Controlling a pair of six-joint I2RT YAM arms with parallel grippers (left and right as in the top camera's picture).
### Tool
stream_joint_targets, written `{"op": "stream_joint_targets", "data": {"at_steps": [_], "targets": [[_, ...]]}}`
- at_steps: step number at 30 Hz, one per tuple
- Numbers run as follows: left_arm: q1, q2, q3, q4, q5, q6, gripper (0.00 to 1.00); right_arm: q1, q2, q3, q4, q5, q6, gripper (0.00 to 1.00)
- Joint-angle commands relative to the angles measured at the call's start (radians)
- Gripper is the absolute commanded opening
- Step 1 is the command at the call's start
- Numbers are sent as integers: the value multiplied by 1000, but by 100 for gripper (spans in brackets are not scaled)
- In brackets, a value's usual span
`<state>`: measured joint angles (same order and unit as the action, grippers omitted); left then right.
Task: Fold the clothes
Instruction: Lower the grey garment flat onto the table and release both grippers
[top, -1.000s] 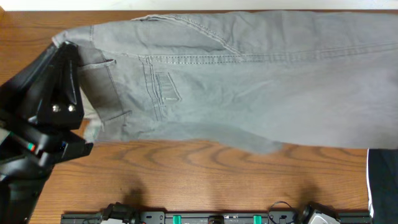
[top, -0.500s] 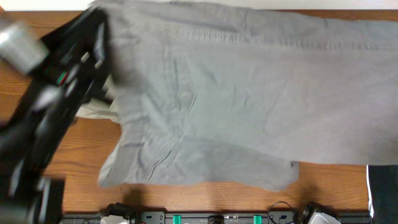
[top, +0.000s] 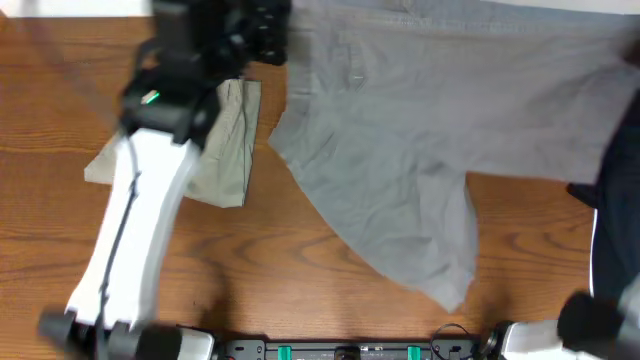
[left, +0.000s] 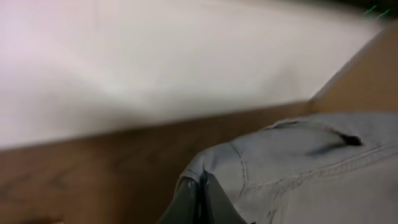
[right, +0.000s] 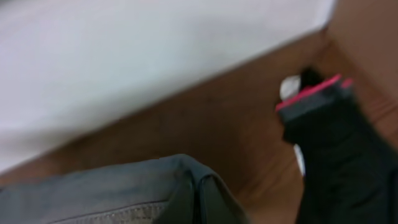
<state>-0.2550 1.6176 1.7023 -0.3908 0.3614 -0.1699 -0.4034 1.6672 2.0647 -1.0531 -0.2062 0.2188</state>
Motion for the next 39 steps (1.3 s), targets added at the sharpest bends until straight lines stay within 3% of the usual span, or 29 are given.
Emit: {"op": "stream_joint_targets", "data": {"at_steps": [1,6,12,20,26,30,35,39], "targets": [[-26,126,6,36,-147,47,6,6,100,2,32,-37,-47,1],[-32,278,6,126,-150,45,6,12,240,2,116,-39,-88,1],[-32,248,8,122,-154,40,6,10,229,2,114,-51,-116,1],[-76,-95,13,-26,-157,148,6,-3,-79,2,-2,-76,-111,1],[-210,-418,13,-137,-364,261,6,-3,-388,2,-123,-68,-108,1],[-257,-588,13,-192,-427,275,6,-3,-563,2,-182,-63,-108,1],[-257,-680,13,-249,-426,298,6,-3,-671,2,-239,-16,-108,1],[-257,-646,12,-251,-476,314,6,-3,-649,-1,-246,25,-107,1]]}}
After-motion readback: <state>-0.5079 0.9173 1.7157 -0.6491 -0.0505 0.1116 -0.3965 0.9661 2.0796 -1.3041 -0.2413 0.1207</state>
